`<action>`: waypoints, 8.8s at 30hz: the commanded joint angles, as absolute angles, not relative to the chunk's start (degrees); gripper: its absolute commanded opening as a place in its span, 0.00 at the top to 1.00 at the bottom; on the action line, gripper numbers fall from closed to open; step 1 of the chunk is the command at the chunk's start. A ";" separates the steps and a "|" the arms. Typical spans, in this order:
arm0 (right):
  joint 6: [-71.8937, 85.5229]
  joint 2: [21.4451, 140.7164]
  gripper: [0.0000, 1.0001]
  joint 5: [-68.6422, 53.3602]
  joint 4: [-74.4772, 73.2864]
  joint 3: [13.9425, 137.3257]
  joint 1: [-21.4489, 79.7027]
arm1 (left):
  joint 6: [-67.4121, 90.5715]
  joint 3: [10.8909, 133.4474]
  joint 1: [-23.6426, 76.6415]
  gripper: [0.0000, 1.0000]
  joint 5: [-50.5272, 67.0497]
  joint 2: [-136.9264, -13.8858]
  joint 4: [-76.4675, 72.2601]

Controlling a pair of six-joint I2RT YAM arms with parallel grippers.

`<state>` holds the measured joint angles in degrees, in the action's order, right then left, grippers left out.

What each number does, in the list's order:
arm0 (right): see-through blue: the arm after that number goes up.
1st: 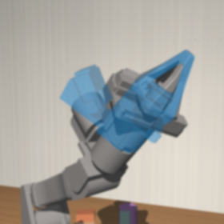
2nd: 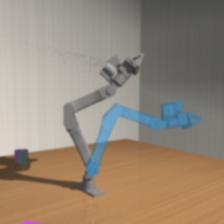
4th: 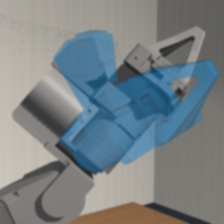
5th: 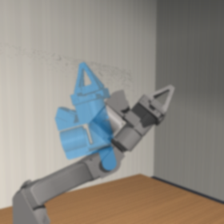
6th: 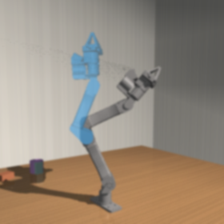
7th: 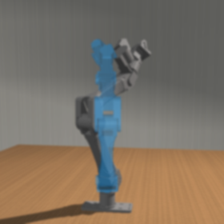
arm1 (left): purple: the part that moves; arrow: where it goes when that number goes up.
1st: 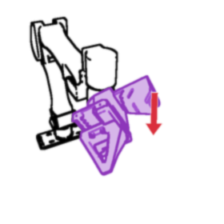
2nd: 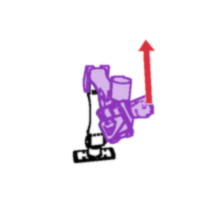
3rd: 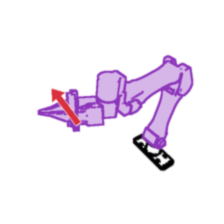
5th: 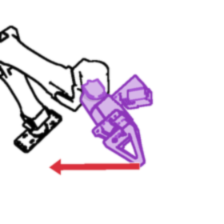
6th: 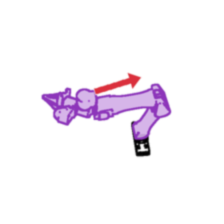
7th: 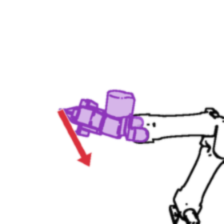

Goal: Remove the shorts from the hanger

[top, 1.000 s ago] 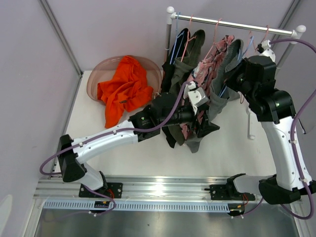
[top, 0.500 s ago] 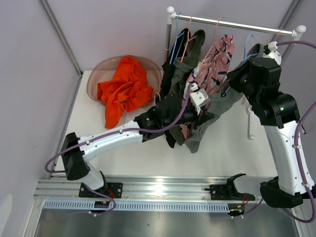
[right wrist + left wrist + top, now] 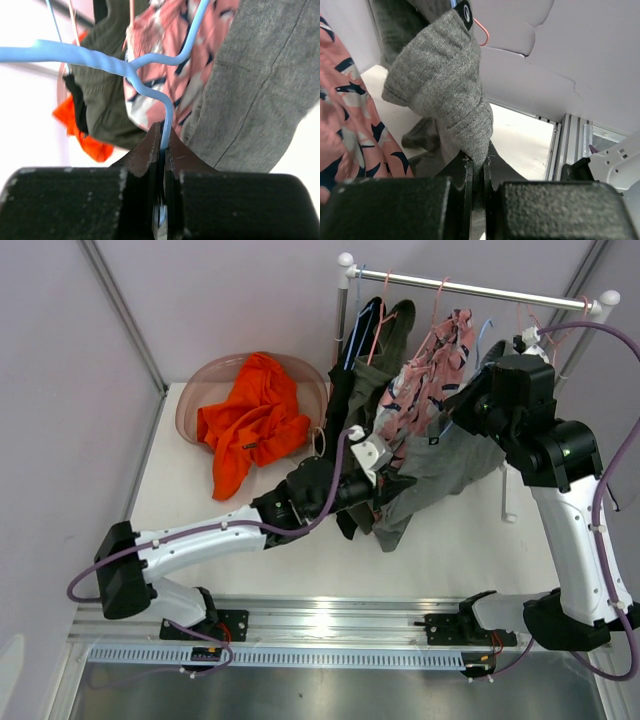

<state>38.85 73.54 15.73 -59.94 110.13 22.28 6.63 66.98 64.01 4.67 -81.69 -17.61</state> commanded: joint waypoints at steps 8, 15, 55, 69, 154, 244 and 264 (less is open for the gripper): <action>36.47 73.21 1.00 20.39 -50.80 116.37 19.34 | 8.61 58.97 65.83 0.94 6.85 -74.18 -13.36; 35.68 75.06 1.00 20.65 -52.29 119.00 18.81 | 9.67 57.31 66.44 0.80 9.23 -73.65 -14.59; 36.30 76.01 1.00 15.12 -56.16 125.14 16.61 | 8.69 71.67 66.71 1.00 3.87 -93.44 -17.31; 36.30 85.00 1.00 -4.12 -57.92 136.06 -2.64 | 21.18 31.91 81.48 1.00 -9.22 -69.17 -26.63; 31.20 100.20 1.00 -10.46 -54.05 134.04 -7.47 | 21.45 120.26 10.37 0.01 -2.99 -106.89 31.99; 34.10 80.78 1.00 19.34 -32.17 111.89 22.85 | 10.27 70.87 48.07 0.01 20.84 -72.95 -1.04; 35.60 74.88 1.00 19.42 -33.92 107.75 23.20 | 11.34 61.44 53.08 0.01 17.67 -74.17 -18.63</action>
<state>35.00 76.36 17.85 -36.99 105.86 22.87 11.92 61.80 51.40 16.75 -72.90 -12.78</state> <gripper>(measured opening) 0.044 0.993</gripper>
